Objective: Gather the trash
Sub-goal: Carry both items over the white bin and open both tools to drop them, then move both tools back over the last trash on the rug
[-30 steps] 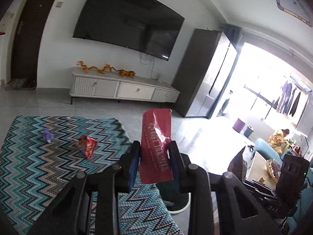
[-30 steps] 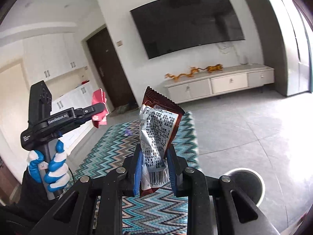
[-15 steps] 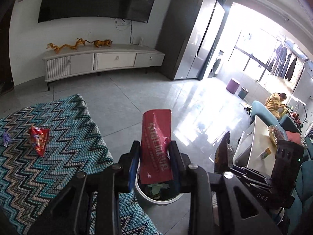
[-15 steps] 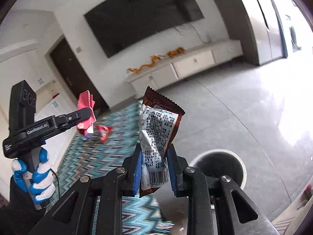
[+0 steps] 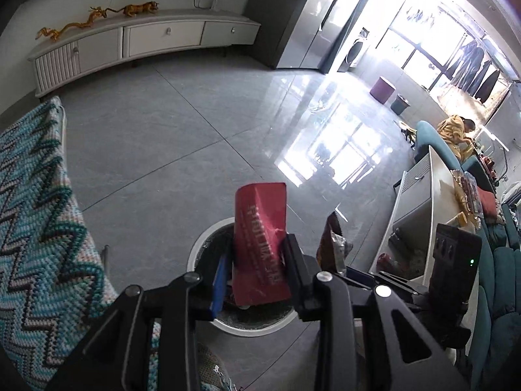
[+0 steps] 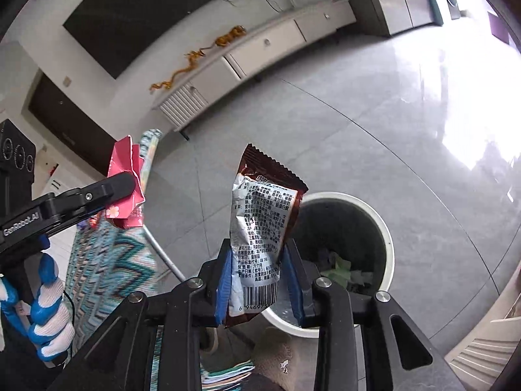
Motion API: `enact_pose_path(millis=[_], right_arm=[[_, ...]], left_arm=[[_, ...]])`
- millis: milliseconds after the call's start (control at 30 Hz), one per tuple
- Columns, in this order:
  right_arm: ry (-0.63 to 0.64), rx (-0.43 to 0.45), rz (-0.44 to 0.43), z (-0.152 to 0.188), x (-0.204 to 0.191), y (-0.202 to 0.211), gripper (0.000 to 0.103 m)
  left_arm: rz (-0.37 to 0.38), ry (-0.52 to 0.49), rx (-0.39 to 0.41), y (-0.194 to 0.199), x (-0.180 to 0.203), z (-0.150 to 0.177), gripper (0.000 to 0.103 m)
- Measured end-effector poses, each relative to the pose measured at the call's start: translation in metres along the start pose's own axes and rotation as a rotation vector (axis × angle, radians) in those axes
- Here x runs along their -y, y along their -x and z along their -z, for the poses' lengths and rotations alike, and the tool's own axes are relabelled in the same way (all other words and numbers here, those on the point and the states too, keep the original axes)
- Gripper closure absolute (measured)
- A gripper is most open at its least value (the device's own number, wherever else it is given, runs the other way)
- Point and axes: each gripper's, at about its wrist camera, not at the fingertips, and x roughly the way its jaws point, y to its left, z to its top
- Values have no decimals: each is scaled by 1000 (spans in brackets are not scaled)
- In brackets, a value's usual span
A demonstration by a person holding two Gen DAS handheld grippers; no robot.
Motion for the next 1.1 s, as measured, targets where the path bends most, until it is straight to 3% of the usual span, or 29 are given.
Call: enact_pose_path(millis=[100, 167, 200, 533, 700, 1100], right_arm=[[-17, -27, 35, -2, 12, -15, 58], [-30, -41, 60, 0, 19, -22, 52], [-41, -45, 69, 1, 23, -24, 51], [-67, -17, 55, 10, 24, -1, 51], [-46, 6, 44, 17, 10, 17, 51], [104, 121, 1, 23, -66, 83, 50]], left_arm=[[39, 15, -44, -23, -1, 0, 67], [50, 17, -60, -33, 0, 2, 51], [50, 17, -63, -36, 0, 2, 50], [31, 19, -24, -19, -1, 4, 49], [13, 7, 32, 11, 1, 11, 49], [-93, -10, 273, 125, -8, 16, 48]])
